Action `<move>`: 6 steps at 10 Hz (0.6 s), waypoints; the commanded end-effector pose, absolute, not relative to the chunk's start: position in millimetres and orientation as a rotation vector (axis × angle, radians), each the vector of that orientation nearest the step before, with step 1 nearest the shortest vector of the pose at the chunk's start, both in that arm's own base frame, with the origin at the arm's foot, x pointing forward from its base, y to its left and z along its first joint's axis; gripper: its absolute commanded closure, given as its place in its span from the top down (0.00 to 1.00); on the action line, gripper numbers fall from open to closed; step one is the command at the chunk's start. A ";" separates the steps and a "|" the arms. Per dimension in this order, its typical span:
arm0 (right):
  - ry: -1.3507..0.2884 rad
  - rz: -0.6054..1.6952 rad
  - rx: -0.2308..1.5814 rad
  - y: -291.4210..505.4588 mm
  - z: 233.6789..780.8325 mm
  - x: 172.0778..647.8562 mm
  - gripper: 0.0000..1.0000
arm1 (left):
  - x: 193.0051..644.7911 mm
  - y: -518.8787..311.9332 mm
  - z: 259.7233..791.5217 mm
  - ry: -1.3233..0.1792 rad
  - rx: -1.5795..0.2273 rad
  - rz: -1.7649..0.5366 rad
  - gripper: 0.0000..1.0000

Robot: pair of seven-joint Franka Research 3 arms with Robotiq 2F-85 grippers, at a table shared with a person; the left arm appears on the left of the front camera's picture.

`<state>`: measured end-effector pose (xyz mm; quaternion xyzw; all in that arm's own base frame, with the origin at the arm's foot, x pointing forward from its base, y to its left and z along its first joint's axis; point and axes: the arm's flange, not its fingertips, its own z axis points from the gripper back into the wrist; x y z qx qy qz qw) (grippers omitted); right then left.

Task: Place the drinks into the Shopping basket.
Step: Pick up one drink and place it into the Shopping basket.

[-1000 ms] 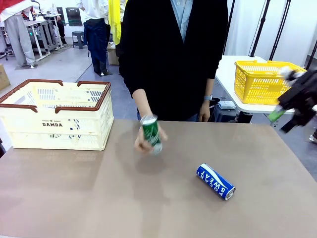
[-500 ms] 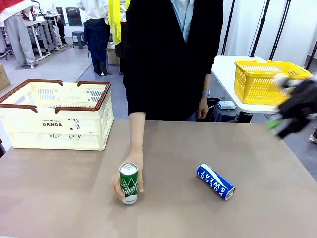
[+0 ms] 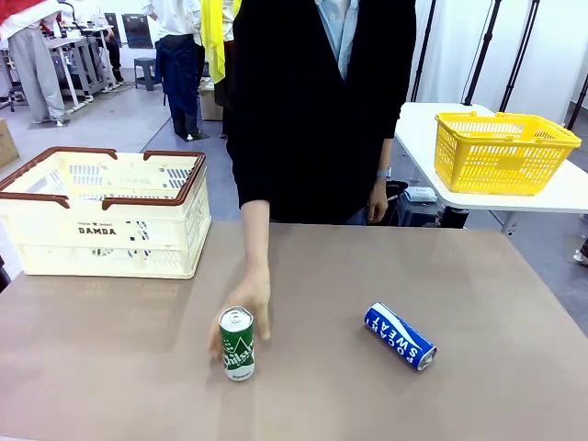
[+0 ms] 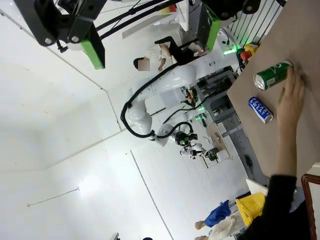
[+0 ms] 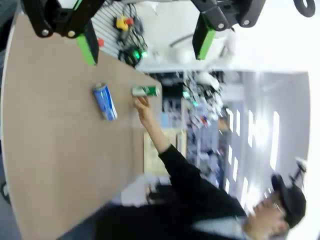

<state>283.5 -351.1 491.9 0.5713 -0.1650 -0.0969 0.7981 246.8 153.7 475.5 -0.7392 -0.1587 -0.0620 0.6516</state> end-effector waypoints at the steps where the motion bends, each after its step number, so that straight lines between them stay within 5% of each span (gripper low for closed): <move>1: -0.452 -0.251 1.326 -372.3 472.3 294.5 1.00 | 245.9 152.3 477.9 -0.376 -1.703 -0.147 1.00; 6: -0.434 -0.173 1.235 -305.6 494.4 328.8 1.00 | 245.9 152.3 477.9 -0.376 -1.703 -0.147 1.00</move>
